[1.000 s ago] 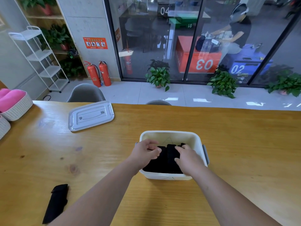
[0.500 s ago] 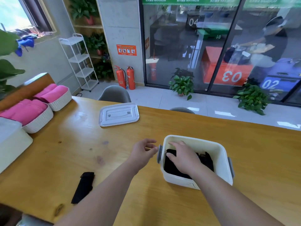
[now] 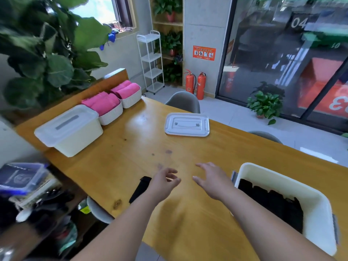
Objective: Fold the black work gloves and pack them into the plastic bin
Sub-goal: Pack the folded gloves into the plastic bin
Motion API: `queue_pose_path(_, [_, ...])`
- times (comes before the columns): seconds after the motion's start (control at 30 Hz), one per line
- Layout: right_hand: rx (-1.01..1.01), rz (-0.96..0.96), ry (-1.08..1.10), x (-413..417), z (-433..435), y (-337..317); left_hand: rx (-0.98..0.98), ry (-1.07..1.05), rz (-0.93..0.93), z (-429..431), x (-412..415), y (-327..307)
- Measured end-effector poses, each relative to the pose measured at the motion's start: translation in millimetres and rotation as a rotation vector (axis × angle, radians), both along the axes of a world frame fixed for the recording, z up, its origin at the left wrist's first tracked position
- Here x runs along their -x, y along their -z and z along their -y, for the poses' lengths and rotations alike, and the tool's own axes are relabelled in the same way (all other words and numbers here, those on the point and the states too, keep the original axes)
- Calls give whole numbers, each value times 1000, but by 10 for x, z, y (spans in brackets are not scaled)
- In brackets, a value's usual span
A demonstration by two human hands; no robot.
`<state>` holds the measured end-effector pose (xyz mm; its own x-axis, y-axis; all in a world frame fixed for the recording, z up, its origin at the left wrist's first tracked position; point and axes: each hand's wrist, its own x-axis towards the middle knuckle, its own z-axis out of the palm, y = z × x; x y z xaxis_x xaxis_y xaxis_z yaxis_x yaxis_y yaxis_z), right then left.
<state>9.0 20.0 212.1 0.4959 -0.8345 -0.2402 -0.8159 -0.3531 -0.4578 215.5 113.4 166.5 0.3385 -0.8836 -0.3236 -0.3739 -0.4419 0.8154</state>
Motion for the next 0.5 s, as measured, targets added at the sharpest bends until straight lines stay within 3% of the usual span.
queue_pose_path(0.5, [-175, -186, -220, -918, -316, 531, -142, -177, 269, -581, -962, 475])
